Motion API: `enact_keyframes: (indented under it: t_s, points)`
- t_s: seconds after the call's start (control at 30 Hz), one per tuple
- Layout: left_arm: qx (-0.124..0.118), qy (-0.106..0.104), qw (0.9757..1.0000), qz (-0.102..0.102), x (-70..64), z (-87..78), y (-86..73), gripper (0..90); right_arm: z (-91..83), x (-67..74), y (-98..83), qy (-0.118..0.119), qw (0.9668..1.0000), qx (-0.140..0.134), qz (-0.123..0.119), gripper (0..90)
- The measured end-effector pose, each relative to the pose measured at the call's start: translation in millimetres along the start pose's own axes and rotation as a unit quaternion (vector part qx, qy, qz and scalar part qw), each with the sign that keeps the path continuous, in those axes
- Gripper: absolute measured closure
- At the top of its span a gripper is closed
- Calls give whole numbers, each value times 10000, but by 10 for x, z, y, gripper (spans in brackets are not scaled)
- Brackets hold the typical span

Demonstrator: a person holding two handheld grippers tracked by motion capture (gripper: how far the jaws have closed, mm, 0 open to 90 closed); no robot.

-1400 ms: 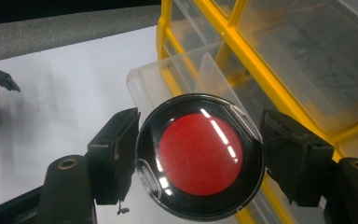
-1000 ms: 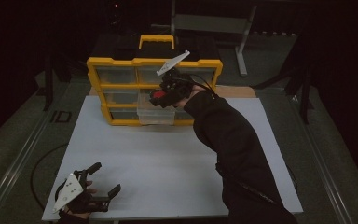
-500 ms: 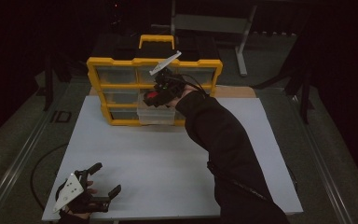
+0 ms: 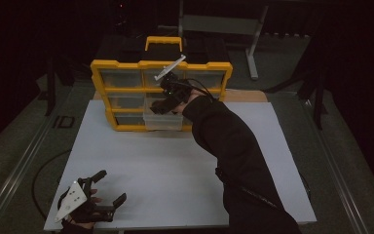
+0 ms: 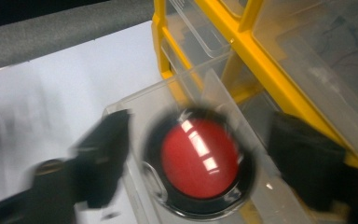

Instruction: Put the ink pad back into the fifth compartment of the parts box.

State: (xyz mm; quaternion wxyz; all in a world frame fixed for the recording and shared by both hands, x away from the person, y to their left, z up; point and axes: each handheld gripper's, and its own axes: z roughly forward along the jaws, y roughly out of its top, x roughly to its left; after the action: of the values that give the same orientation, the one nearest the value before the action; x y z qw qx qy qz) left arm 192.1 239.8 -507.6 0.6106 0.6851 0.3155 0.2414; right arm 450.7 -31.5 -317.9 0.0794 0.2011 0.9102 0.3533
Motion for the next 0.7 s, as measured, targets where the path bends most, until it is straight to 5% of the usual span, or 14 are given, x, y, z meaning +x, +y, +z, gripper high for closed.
enact_keyframes:
  t_s: [0.37,0.7]
  points:
    - [5,12,10000,23,-4,-2,3,0,-123,48,-38,-14,9997,-223,65,96]
    - [-7,-11,10000,42,-10,4,8,0,-178,48,-284,75,9983,-511,254,90]
